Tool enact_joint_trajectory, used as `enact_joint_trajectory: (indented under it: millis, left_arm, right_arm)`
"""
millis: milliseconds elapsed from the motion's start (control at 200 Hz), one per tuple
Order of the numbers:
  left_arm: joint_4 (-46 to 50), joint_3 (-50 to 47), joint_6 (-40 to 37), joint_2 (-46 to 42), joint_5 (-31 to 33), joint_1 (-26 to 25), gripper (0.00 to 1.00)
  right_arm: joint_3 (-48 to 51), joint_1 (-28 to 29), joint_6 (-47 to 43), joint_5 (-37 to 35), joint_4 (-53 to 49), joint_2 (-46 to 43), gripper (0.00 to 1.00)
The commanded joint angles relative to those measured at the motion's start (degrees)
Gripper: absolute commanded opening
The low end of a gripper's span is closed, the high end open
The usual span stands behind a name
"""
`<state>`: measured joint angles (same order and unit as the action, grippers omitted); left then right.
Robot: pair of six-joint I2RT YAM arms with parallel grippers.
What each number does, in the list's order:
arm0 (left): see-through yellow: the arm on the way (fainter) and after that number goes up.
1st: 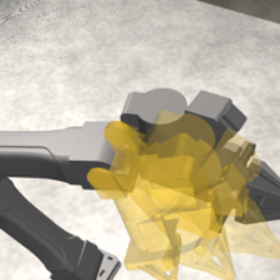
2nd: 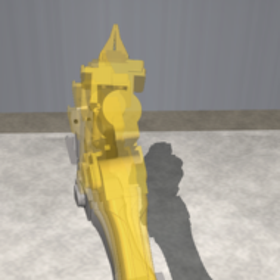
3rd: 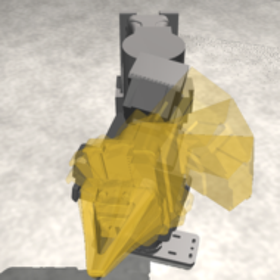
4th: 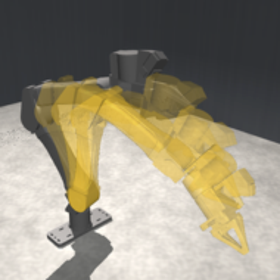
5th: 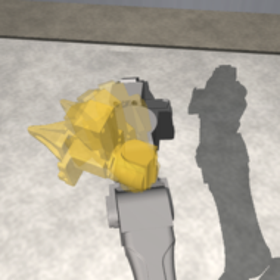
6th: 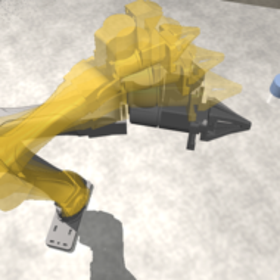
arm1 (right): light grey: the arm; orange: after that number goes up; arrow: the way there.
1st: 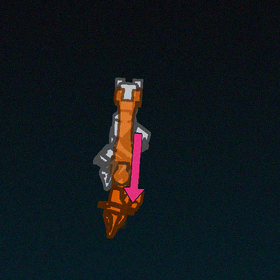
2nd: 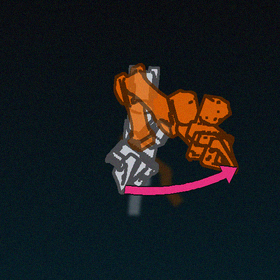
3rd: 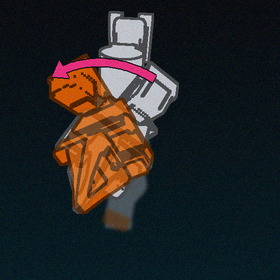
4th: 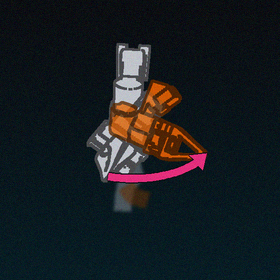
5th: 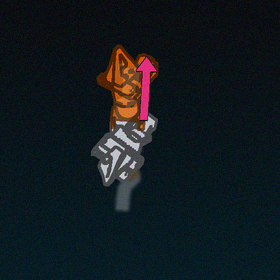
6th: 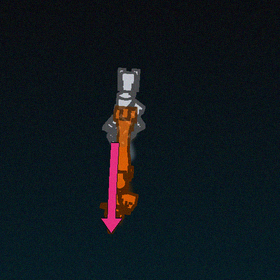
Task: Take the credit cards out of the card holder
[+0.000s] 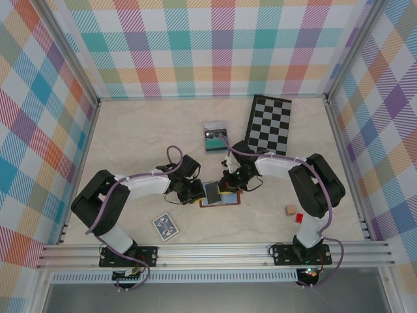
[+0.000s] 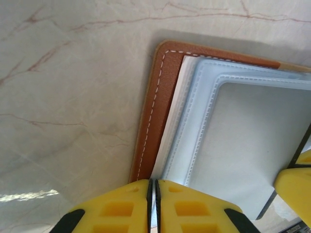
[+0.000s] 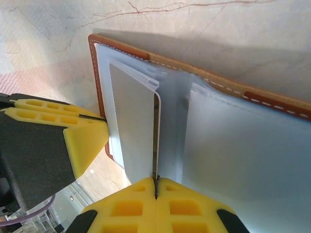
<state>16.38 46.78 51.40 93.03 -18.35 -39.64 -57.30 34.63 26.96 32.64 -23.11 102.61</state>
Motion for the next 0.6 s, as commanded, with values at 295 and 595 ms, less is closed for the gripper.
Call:
enact_joint_trajectory:
  millis: [295, 595]
  left_arm:
    - [-3.03, 3.21, -0.35, 0.35, -0.29, -0.51, 0.05]
    - [-3.08, 3.82, -0.33, 4.44, -0.38, -0.51, 0.04]
  right_arm:
    - [-0.02, -0.05, -0.42, 1.02, 0.16, 0.31, 0.04]
    - [0.08, -0.05, -0.24, 1.67, 0.56, 0.58, 0.08]
